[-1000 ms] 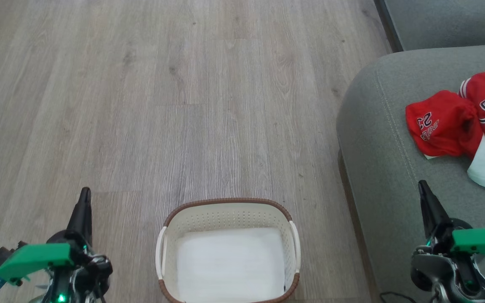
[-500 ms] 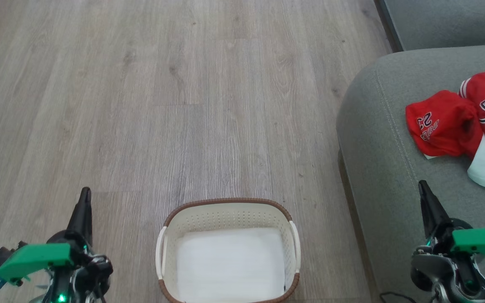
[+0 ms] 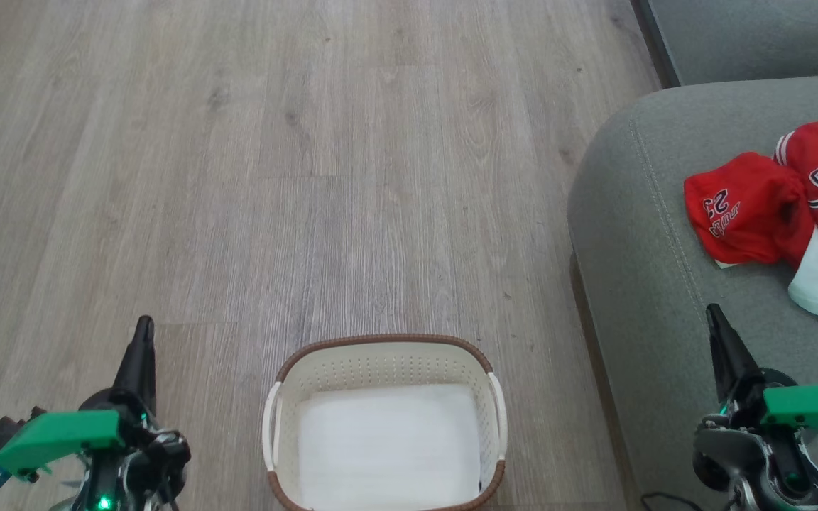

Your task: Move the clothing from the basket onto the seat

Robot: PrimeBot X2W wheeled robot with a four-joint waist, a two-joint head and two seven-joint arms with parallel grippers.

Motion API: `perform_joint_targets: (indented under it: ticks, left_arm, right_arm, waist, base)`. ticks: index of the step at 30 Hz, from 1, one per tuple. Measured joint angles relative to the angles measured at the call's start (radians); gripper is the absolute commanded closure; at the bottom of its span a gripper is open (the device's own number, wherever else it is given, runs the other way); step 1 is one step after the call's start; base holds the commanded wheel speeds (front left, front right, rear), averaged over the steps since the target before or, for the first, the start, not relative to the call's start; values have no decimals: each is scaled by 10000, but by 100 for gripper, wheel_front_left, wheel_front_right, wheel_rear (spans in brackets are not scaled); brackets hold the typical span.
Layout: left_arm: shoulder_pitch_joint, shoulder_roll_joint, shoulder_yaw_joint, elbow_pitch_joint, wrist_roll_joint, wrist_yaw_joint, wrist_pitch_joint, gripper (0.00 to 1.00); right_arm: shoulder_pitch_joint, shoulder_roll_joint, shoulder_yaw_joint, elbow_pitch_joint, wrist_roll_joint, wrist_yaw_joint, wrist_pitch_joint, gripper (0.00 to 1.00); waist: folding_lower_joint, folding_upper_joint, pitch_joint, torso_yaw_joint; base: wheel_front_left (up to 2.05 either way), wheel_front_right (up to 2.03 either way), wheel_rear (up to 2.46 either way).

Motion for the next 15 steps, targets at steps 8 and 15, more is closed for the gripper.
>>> perform_joint_targets:
  ticks: [8,15]
  left_arm:
    - [0,0,0,0,0,0,0,100]
    - [0,-2,0,0,0,0,0,100]
  right_arm:
    - [0,4,-6,0,0,0,2,100]
    - [0,12,-12,0,0,0,2,100]
  waist:
    - [0,0,0,0]
    - [0,0,0,0]
  base:
    - [0,0,0]
    - [0,0,0]
